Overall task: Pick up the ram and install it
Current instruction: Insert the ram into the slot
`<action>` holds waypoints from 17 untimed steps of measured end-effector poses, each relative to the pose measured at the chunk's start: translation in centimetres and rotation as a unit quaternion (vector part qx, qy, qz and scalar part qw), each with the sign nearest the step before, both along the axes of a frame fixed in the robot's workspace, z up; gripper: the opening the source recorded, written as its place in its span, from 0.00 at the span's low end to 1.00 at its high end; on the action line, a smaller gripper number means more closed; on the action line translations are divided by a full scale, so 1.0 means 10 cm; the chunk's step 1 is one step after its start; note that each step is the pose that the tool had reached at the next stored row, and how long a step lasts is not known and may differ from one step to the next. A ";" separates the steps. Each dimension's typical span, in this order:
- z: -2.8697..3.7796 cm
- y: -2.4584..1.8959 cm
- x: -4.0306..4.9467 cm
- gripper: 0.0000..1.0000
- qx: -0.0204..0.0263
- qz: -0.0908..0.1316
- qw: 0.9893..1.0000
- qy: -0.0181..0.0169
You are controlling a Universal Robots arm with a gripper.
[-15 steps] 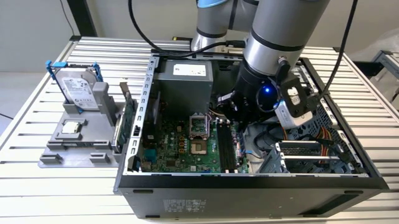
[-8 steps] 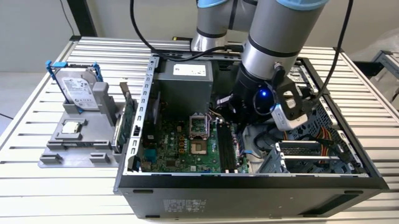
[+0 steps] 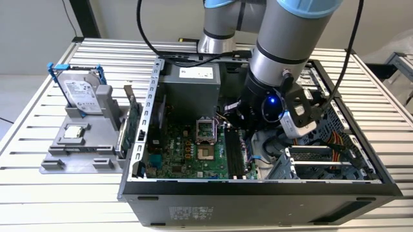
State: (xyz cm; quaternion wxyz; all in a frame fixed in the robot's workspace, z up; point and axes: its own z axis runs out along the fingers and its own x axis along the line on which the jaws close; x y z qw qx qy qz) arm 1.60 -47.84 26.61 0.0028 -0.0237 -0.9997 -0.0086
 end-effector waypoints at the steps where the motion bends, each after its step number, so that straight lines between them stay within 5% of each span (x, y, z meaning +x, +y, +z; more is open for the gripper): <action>1: 0.000 0.000 0.000 0.00 0.000 0.000 1.000 0.000; 17: -0.161 0.001 0.016 0.00 0.000 0.000 1.000 -0.001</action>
